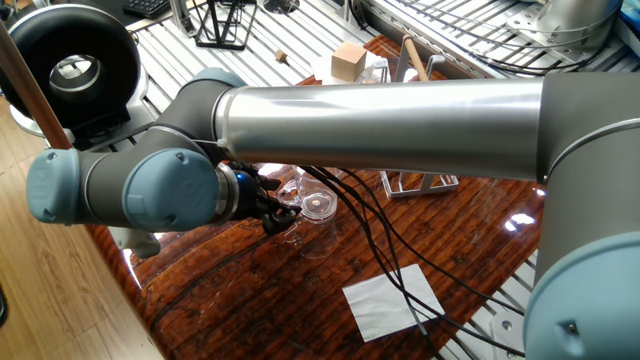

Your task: Put the cup on the cup rack

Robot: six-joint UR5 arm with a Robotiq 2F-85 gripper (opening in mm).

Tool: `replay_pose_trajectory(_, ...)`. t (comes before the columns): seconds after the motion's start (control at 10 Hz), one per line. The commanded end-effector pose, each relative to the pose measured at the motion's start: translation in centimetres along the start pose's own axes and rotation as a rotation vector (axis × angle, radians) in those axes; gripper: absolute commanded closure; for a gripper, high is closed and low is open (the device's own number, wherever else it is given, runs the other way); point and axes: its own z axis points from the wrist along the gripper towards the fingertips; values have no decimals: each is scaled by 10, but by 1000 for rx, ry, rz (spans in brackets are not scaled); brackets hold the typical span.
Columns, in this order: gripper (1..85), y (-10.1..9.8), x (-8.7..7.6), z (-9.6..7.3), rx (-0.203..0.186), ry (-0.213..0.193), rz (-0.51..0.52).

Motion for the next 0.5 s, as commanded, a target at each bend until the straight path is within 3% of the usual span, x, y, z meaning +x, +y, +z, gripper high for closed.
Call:
replay_pose_trajectory(0.0,280,1,-1,0,-8,-7,5)
replay_pose_trajectory(0.4,297,2,-1,0,-11,-5,3)
